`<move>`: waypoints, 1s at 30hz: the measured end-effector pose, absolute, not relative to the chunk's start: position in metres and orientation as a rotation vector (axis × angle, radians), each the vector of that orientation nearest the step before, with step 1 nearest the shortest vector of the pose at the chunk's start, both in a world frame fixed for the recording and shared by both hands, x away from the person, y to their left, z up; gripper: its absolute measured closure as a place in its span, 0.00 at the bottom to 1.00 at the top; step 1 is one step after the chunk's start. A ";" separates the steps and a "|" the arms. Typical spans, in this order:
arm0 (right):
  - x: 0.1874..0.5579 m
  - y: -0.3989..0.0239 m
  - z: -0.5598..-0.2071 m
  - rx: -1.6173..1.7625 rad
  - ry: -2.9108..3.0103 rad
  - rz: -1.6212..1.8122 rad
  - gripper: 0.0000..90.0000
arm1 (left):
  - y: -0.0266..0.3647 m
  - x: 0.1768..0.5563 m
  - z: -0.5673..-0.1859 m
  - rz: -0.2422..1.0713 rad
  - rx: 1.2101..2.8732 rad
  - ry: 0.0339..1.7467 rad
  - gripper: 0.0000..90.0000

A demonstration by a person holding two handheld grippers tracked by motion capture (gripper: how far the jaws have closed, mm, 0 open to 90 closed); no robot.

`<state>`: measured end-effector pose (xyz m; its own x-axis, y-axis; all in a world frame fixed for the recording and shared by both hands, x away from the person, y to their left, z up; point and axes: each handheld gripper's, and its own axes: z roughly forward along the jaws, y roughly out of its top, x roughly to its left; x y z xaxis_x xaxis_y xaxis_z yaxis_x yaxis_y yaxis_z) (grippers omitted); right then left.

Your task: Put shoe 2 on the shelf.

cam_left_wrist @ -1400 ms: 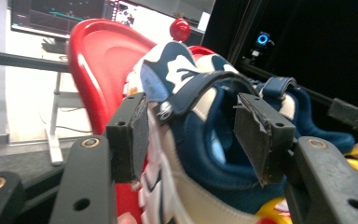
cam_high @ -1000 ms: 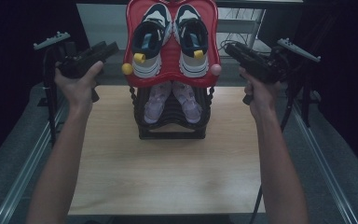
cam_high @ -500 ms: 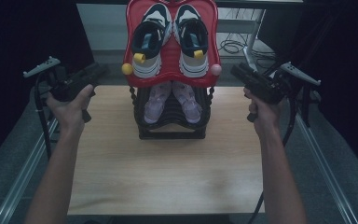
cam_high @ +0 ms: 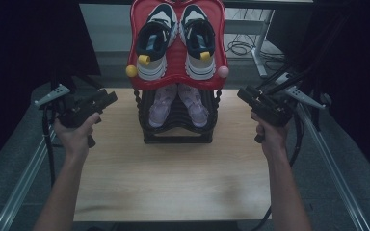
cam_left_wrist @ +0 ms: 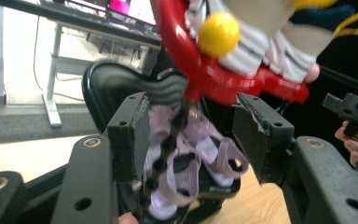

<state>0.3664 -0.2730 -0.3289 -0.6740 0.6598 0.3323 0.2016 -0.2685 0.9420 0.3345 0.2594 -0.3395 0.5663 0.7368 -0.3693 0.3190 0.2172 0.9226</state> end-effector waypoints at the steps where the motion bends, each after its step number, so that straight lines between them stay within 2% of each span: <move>1: 0.365 -0.273 -0.333 1.055 1.667 2.006 0.56 | 0.259 0.333 -0.344 0.362 1.379 0.995 0.51; 19: 0.341 -0.275 -0.430 1.154 1.730 1.943 0.56 | 0.246 0.307 -0.422 0.296 1.476 1.036 0.50; 30: 0.328 -0.273 -0.474 1.214 1.826 1.849 0.56 | 0.236 0.296 -0.464 0.242 1.529 1.077 0.50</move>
